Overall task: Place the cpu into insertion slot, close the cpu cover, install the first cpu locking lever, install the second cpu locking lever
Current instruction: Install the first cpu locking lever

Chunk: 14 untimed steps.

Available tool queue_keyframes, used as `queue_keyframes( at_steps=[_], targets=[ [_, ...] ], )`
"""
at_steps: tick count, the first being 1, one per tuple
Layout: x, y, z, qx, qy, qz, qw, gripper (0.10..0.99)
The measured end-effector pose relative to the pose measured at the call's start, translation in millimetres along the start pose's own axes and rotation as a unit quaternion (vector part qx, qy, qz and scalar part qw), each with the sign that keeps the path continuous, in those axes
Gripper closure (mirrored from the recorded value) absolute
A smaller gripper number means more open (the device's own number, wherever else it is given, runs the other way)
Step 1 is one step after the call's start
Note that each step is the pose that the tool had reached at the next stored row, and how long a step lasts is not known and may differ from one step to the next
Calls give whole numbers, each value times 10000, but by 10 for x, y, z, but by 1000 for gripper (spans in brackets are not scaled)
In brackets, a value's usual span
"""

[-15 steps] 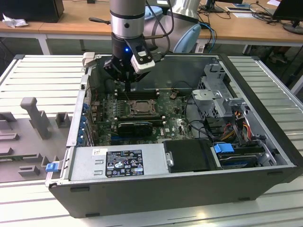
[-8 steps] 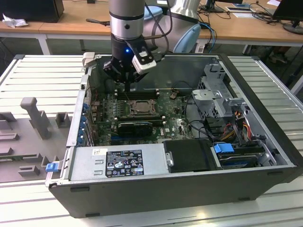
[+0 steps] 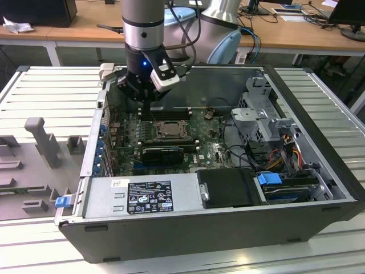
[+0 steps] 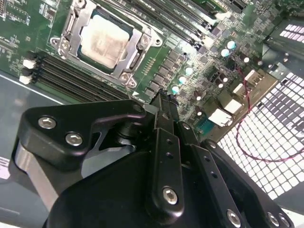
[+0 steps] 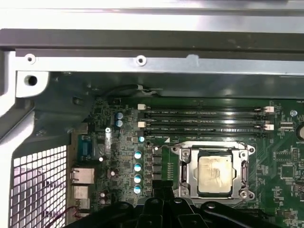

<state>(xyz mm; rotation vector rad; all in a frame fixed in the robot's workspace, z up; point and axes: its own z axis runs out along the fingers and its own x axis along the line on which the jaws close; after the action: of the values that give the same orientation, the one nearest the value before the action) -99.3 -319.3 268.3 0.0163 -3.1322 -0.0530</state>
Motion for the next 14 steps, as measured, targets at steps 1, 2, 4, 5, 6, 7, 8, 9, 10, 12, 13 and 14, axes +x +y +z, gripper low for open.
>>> queue_keyframes(
  at_steps=[1,2,4,5,6,7,8,9,10,12,13,14],
  targets=[
    [14,0,1,0,1,-26,10000,980],
    [30,0,6,-6,1,-54,10000,980],
    [66,0,19,-21,0,-83,10000,980],
    [78,2,27,-24,-1,-92,10000,980],
    [82,6,36,-24,0,-99,9999,980],
    [82,15,45,-24,1,-104,9999,980],
    [85,30,57,-27,1,-108,9999,980],
    [91,53,67,-29,1,-112,9999,980],
    [101,111,81,-37,1,-121,9999,980],
    [120,169,105,-44,1,-130,9999,980],
    [129,195,123,-45,1,-138,9999,980],
    [130,227,139,-46,1,-147,9999,980]
  ],
)
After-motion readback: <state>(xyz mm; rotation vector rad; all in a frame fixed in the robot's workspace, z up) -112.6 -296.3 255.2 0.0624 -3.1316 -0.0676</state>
